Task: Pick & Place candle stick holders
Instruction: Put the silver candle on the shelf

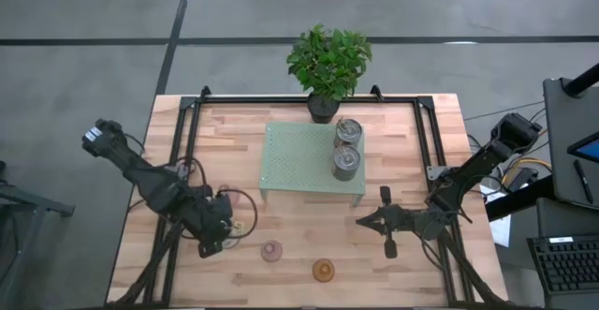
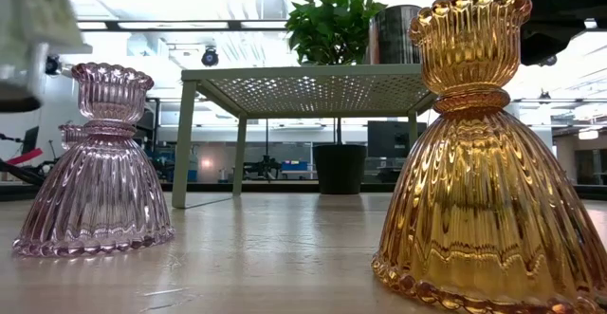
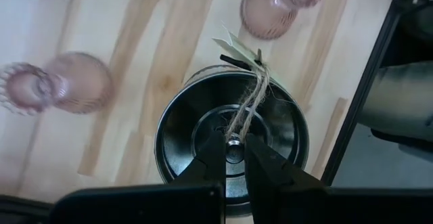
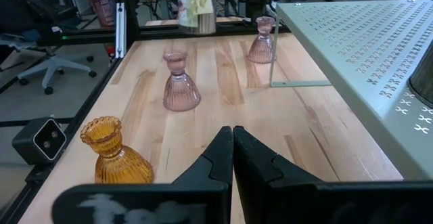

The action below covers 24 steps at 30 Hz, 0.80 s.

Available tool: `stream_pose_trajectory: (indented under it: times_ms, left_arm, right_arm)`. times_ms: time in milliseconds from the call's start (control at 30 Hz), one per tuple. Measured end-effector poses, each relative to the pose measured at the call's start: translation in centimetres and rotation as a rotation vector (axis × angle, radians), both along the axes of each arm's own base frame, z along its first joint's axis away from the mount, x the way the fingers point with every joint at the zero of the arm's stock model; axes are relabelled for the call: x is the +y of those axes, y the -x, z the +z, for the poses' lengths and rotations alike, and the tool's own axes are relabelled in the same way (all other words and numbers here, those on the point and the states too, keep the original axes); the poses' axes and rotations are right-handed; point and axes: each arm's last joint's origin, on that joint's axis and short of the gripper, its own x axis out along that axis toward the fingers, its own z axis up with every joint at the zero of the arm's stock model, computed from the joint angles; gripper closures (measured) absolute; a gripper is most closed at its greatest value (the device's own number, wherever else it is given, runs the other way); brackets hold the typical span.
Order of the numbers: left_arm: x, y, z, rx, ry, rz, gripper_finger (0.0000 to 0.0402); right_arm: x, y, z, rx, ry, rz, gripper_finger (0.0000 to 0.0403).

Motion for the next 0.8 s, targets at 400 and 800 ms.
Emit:
stream_pose_trajectory:
  times_ms: [400, 800]
  left_arm:
    - [3.7, -1.8, 3.5, -0.078, -0.042, -0.015, 0.0381]
    - [8.1, -3.0, 6.9, -0.202, -0.106, -0.015, 0.0381]
  right_arm:
    - [0.0, 0.0, 0.0, 0.002, 0.002, 0.000, 0.0394]
    - [0.0, 0.0, -0.1, 0.005, 0.005, 0.000, 0.0394]
